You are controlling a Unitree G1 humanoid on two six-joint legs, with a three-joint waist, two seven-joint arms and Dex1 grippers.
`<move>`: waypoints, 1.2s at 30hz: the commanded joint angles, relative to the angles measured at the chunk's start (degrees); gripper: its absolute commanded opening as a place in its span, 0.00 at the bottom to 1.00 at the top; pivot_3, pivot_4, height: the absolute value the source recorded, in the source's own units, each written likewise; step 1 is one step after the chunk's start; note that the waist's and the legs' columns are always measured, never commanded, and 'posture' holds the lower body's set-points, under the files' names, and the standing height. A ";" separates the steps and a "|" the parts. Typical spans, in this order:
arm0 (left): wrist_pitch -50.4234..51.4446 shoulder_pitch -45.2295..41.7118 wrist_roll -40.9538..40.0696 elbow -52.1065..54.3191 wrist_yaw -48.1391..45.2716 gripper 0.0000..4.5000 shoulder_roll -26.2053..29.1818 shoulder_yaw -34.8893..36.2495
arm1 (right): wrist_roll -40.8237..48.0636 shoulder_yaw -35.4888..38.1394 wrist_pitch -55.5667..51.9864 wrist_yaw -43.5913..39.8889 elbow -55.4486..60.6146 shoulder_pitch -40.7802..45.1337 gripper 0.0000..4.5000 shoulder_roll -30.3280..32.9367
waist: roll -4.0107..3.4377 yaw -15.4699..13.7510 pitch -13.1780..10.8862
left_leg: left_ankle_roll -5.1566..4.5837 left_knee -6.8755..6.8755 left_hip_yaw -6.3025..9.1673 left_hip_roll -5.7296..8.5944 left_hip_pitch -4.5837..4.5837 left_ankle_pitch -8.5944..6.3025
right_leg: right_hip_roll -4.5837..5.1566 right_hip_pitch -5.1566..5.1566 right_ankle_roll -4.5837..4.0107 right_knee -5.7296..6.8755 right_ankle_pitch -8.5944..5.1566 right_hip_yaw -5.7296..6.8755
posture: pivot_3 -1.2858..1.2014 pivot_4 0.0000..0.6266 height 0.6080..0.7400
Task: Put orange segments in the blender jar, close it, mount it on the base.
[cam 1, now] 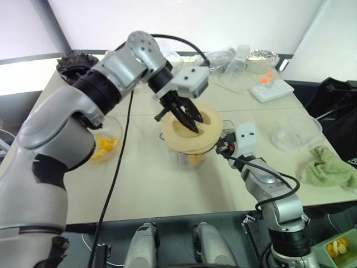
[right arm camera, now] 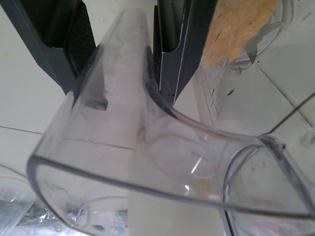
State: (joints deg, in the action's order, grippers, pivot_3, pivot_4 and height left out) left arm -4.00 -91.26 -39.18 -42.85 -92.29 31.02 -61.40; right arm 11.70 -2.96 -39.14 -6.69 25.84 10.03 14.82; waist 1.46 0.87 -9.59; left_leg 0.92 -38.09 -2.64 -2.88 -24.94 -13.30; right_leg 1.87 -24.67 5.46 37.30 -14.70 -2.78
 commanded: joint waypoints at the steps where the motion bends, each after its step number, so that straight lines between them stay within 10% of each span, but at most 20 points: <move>1: -3.10 -0.23 1.92 -3.03 -0.21 0.07 -1.45 -1.37 | 0.04 0.18 -0.09 -0.87 2.60 -0.13 0.21 -0.15 | 0.00 -0.02 0.00 | 0.00 -0.01 0.00 0.00 0.00 0.00 | 0.00 0.00 -0.01 0.00 0.00 0.00 | 0.52 0.24 1.00; 21: -12.34 3.89 8.45 -9.53 -0.21 0.07 -3.96 -7.57 | 3.57 1.72 1.36 -3.62 7.11 -1.89 0.21 -3.61 | -0.01 -0.05 0.02 | -0.01 -0.02 0.00 0.00 0.01 0.00 | -0.01 0.03 -0.04 -0.05 -0.01 -0.03 | 0.52 0.24 1.00; 36: 5.00 9.30 8.28 -3.92 -0.21 0.07 -5.02 -9.51 | 3.08 1.76 0.80 -3.17 7.38 -1.08 0.21 -3.41 | -0.08 0.26 0.20 | -0.08 0.04 -0.01 -0.06 0.49 -0.05 | -0.08 0.38 -0.20 -0.03 -0.09 -0.07 | 0.52 0.24 1.00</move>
State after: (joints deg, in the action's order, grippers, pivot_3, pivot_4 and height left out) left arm -3.49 -87.84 -38.41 -45.80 -90.90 27.71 -65.20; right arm 12.55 -1.46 -39.80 -8.30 27.51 7.37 12.07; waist 1.38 1.13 -9.39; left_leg 0.84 -38.05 -2.65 -2.93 -24.45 -13.36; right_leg 1.79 -24.30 5.26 37.27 -14.79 -2.86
